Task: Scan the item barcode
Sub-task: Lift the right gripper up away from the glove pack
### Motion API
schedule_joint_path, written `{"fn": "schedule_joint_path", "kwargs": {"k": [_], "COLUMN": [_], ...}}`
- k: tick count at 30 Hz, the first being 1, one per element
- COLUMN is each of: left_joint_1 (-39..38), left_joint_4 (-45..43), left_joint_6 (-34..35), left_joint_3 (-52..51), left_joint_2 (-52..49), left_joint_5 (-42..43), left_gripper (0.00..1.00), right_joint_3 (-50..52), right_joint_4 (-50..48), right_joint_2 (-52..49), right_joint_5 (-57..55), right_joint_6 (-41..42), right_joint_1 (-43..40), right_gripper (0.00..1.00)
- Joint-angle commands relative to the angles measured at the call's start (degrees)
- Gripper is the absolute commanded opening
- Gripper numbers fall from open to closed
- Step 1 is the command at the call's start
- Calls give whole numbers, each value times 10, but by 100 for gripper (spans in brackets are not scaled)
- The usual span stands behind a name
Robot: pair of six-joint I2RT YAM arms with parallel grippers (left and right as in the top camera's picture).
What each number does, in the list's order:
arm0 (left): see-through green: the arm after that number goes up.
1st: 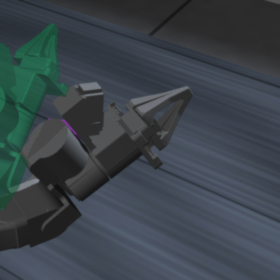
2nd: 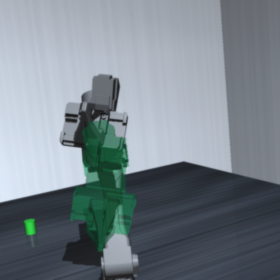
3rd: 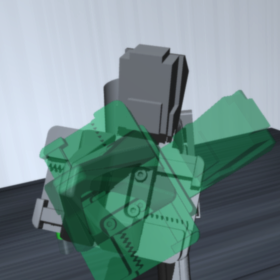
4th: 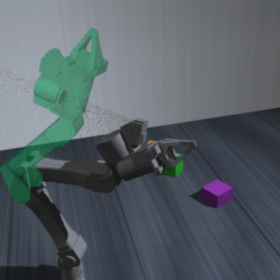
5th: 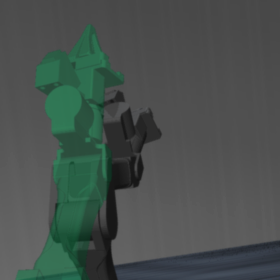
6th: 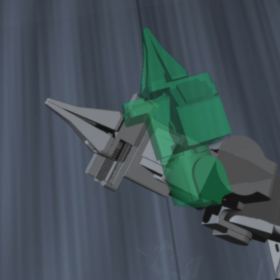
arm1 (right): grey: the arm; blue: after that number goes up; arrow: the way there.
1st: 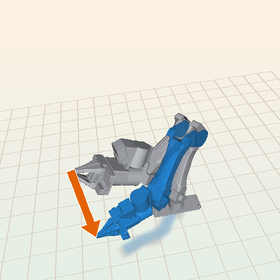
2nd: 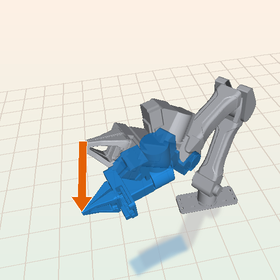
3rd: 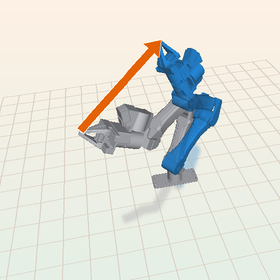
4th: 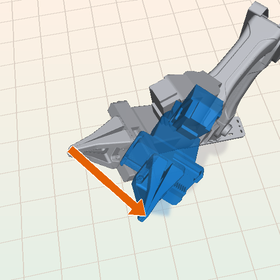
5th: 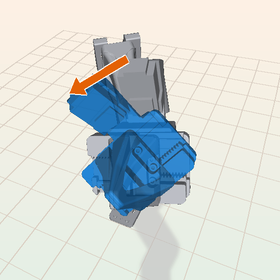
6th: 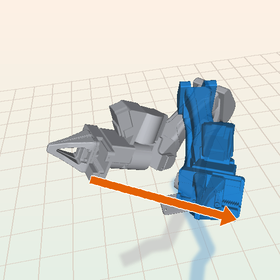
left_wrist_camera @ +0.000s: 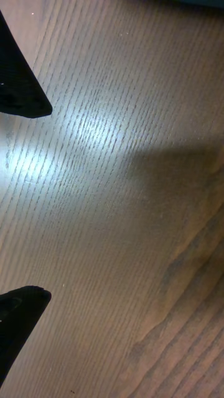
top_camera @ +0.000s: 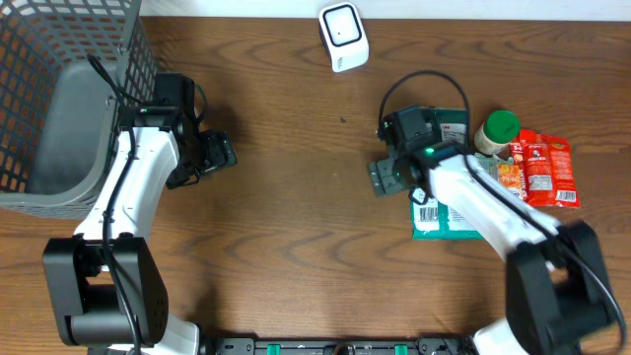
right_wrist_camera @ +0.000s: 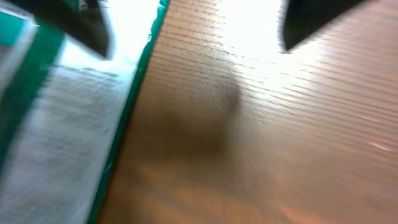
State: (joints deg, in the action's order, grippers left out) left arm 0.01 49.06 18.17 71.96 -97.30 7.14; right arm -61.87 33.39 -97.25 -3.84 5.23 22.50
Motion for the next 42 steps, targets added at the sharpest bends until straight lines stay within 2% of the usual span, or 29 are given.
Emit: {"fn": "schedule_joint_path", "kwargs": {"k": [1,5,35,42], "left_joint_1": [5,5,5,5], "left_joint_4": [2,2,2,2], "left_joint_6": [1,1,1,1], "left_joint_3": [-1,-1,-1,-1], "left_joint_2": [-4,-4,-4,-4], "left_joint_5": [-7,-7,-7,-7], "left_gripper": [87,87,87,87], "right_joint_3": [-16,-16,-14,-13], "right_joint_4": [-2,-2,-1,39], "right_joint_2": [73,97,96,175], "right_joint_5": [7,7,7,5], "right_joint_6": [3,3,3,1], "right_joint_1": [-16,-20,-17,-19], "right_gripper": [99,99,99,99]}}
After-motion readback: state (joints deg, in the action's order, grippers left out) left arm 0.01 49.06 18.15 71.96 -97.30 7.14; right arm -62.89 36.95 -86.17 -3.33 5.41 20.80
